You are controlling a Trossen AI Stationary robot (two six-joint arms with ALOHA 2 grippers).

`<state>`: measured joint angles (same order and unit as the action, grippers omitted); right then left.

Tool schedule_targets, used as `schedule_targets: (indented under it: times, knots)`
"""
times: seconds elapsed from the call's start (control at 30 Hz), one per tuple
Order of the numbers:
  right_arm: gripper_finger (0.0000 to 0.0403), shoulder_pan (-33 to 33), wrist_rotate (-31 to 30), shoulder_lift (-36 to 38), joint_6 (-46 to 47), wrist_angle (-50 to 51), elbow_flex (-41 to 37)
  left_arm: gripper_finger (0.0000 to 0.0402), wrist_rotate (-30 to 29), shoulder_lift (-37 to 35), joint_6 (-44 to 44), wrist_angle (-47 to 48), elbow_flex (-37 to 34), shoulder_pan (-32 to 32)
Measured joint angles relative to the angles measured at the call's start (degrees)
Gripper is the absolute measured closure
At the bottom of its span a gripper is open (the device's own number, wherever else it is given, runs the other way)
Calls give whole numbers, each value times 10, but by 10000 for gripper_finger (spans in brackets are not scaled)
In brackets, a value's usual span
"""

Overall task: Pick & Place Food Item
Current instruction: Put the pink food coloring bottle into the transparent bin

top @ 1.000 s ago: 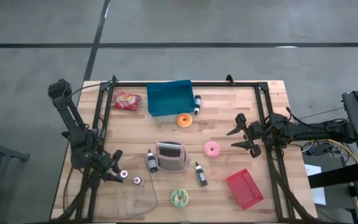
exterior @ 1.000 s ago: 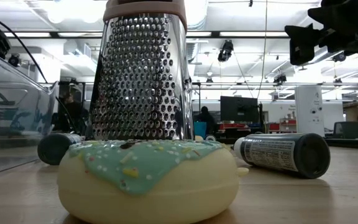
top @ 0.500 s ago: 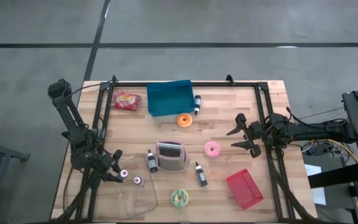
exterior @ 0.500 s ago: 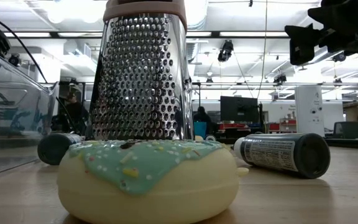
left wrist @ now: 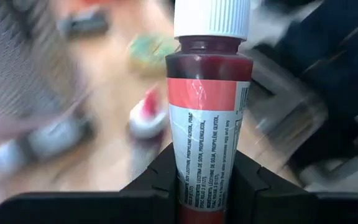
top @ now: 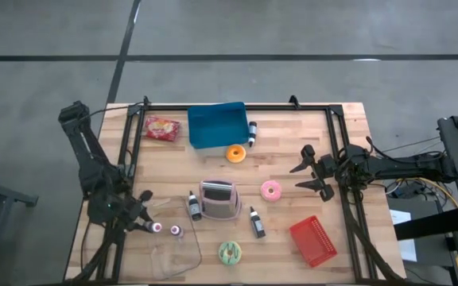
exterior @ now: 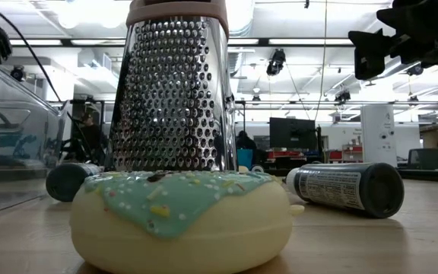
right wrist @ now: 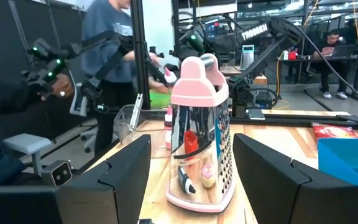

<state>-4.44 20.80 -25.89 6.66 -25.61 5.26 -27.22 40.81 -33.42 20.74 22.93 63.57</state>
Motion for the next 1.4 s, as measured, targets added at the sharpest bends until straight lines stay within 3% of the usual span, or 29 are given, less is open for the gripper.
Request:
schedule_targets:
  times: [0.07,0.27,0.5,0.63,0.87,1.1,1.4]
  knots:
    - [179,0,0,0,0,0,0,322,15,27,-32,97,46,-8]
    - [179,0,-2,0,0,-3,0,322,87,123,-61,255,170,-52]
    - [179,0,-15,0,3,-3,0,322,211,238,10,327,253,-148]
    - [179,0,-15,0,5,-3,0,322,234,293,31,393,277,-198]
    - [179,0,-15,0,8,-3,0,322,266,346,40,392,293,-253]
    - [179,0,-15,0,9,-4,0,322,297,379,41,393,293,-260]
    - [179,0,-14,0,9,-4,0,322,294,421,36,373,293,-264]
